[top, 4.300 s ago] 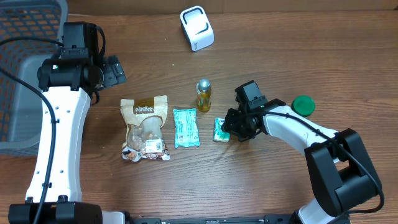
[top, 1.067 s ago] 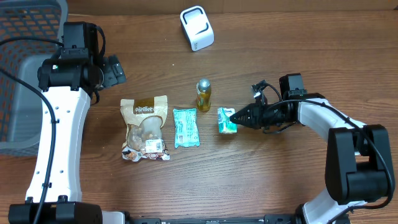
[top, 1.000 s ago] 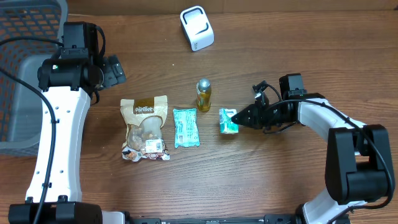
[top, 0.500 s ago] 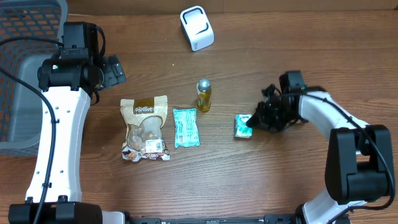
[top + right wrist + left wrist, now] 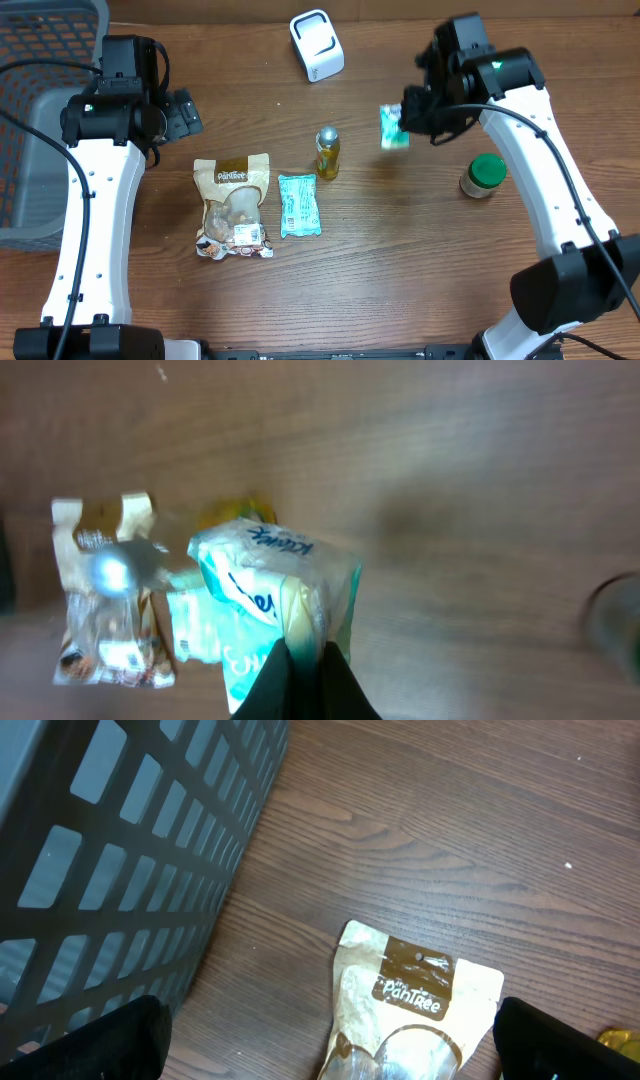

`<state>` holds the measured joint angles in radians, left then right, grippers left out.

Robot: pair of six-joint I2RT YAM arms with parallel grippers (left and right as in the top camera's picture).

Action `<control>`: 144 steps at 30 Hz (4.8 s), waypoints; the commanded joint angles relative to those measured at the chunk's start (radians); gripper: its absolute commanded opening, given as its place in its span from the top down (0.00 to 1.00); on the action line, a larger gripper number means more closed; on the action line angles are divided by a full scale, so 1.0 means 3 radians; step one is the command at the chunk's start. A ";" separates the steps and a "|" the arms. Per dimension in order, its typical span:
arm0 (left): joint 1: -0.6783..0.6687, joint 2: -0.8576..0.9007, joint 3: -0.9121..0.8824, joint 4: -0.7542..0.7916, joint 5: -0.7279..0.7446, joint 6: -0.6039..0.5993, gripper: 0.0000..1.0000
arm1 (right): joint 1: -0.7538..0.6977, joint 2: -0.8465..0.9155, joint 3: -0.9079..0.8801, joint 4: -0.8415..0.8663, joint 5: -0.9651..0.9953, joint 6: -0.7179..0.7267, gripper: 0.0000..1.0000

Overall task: Scan the item barcode
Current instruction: 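Hold the Kleenex pack under the white scanner with the right gripper, then carry the Kleenex pack right and lower it beside the jar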

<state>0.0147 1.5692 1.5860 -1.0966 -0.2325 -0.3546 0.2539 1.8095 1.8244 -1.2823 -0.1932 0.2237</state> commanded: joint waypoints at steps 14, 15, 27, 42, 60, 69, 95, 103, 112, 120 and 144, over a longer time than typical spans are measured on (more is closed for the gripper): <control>-0.0006 -0.0011 0.0015 0.0003 -0.0033 0.0086 0.01 | 0.0713 0.0017 0.0520 0.1147 0.1692 -0.0591 0.96; -0.0006 -0.0011 0.0015 0.0003 -0.0033 0.0088 0.00 | 0.0726 0.0025 0.0519 0.1255 0.1690 -0.0652 0.96; -0.0006 -0.0011 0.0015 0.0003 -0.0033 0.0088 0.01 | 0.0727 0.0519 0.0505 0.2281 0.1825 -0.1357 0.96; -0.0006 -0.0011 0.0015 0.0003 -0.0033 0.0086 0.01 | 0.0856 0.1286 0.0505 0.3352 0.1951 -0.3120 0.96; -0.0006 -0.0011 0.0015 0.0003 -0.0033 0.0088 0.01 | 0.0871 0.1754 0.0505 0.4119 0.2088 -0.3118 0.96; -0.0006 -0.0011 0.0015 0.0003 -0.0033 0.0088 0.00 | 0.0870 0.1935 0.0505 0.4262 0.2099 -0.3119 0.96; -0.0006 -0.0011 0.0015 0.0003 -0.0033 0.0086 0.01 | 0.0777 0.2143 0.0505 0.4262 0.2158 -0.3091 0.96; -0.0006 -0.0011 0.0015 0.0003 -0.0033 0.0086 0.01 | 0.0777 0.2131 0.0507 0.4292 0.2206 -0.3071 0.96; -0.0006 -0.0011 0.0015 0.0003 -0.0033 0.0088 0.01 | 0.0773 0.1657 0.0509 0.4128 0.2263 -0.2302 0.96; -0.0006 -0.0011 0.0015 0.0003 -0.0033 0.0088 0.01 | 0.0731 0.1029 0.0509 0.3012 0.2265 -0.1525 0.96; -0.0006 -0.0011 0.0015 0.0001 -0.0034 0.0086 0.01 | 0.0116 0.0827 -0.0345 -0.0092 0.1185 0.0318 0.96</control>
<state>0.0147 1.5692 1.5864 -1.0966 -0.2325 -0.3546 0.2974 2.0510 1.7874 -1.3159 0.1856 0.2729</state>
